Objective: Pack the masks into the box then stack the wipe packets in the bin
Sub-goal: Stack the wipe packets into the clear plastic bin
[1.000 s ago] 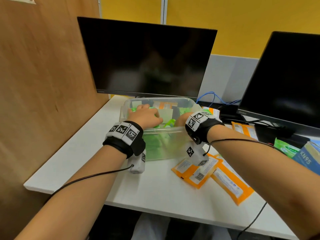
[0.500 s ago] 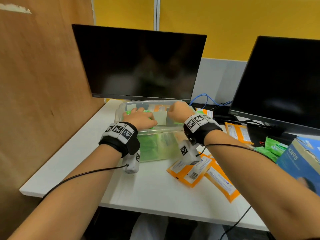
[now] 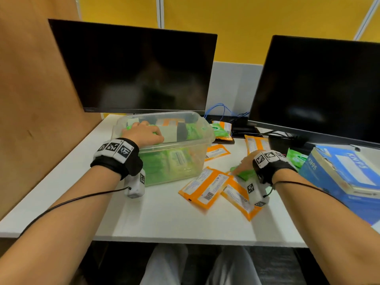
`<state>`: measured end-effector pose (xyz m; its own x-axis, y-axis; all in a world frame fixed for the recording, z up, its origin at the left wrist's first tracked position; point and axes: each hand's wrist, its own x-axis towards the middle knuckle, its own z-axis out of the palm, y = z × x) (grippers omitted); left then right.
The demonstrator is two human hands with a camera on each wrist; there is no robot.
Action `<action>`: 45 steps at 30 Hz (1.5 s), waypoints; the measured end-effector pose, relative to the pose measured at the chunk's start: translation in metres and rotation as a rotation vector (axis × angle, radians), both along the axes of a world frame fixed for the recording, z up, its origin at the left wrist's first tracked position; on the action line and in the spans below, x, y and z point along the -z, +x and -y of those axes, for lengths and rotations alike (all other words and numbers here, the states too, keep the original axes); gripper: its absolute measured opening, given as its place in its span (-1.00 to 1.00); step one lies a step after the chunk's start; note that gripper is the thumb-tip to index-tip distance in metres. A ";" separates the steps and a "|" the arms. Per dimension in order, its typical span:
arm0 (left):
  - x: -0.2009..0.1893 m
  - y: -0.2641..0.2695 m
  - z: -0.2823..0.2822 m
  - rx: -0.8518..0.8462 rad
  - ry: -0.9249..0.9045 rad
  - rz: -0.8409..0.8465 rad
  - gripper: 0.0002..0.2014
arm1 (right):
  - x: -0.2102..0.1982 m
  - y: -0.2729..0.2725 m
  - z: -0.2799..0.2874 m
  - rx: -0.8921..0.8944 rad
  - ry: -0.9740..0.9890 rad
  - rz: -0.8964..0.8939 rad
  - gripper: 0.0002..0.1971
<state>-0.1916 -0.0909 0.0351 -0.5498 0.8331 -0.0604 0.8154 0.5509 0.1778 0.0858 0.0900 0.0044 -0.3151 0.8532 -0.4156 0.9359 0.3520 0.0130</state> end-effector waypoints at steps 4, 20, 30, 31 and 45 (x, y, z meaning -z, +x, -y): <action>-0.002 0.002 0.002 -0.001 -0.026 0.029 -0.61 | 0.052 -0.016 -0.029 -0.029 -0.005 -0.068 -0.04; -0.002 0.002 0.000 0.011 0.010 0.020 -0.68 | -0.060 -0.067 -0.004 0.241 -0.439 -1.946 -0.57; -0.003 0.004 0.001 0.003 0.028 0.012 -0.69 | -0.052 -0.157 0.055 -0.169 -0.185 -0.779 -0.73; -0.003 0.004 0.001 0.004 0.027 0.010 -0.68 | -0.055 -0.156 0.059 -0.201 -0.134 -0.665 -0.66; 0.002 -0.002 -0.003 0.004 0.017 0.005 -0.66 | -0.040 -0.146 0.052 -0.674 0.253 -0.058 -0.73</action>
